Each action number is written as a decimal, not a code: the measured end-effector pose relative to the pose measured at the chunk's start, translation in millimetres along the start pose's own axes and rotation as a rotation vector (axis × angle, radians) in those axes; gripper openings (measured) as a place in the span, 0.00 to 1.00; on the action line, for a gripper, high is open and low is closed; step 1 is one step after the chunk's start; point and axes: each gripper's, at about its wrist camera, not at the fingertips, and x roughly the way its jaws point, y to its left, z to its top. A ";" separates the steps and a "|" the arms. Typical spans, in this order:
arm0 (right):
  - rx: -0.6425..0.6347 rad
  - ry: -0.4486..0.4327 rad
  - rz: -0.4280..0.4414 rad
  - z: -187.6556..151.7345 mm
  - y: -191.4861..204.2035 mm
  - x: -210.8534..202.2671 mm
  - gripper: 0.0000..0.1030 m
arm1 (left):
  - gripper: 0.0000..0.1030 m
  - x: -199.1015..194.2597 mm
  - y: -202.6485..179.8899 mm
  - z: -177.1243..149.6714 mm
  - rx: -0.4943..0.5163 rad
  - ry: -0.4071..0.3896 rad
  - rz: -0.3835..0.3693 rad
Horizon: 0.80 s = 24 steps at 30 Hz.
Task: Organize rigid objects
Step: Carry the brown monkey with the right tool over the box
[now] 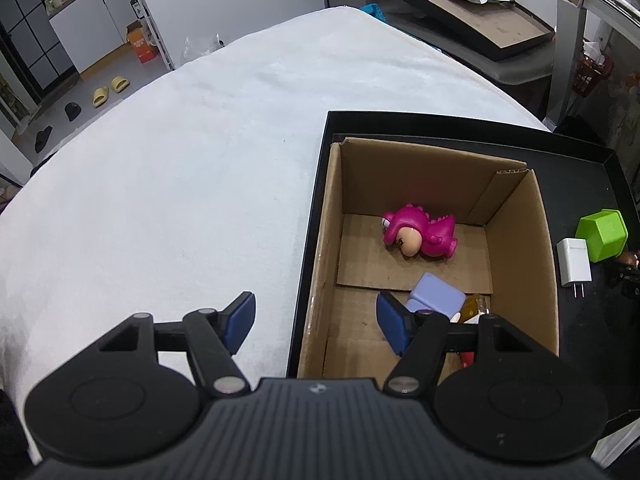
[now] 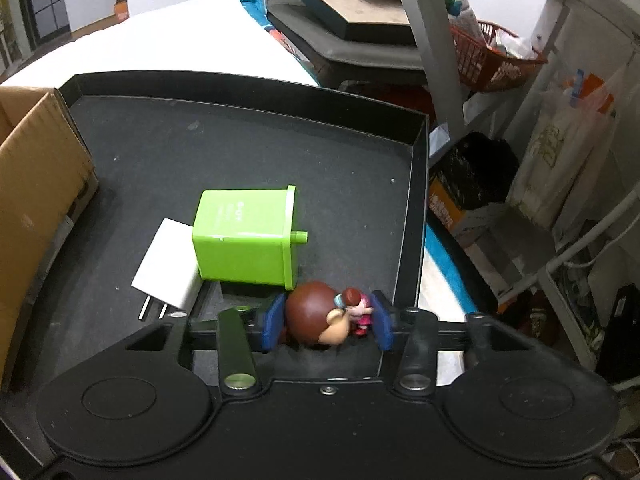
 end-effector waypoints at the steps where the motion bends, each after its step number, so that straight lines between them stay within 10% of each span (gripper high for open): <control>1: 0.009 0.002 0.003 0.3 0.0 -2.0 0.42 | 0.63 0.1 0.6 -0.3 0.000 0.003 -0.004; 24: 0.033 -0.066 0.011 28.3 75.7 -87.4 0.42 | 0.63 -4.5 28.5 -15.0 -0.028 -0.017 -0.128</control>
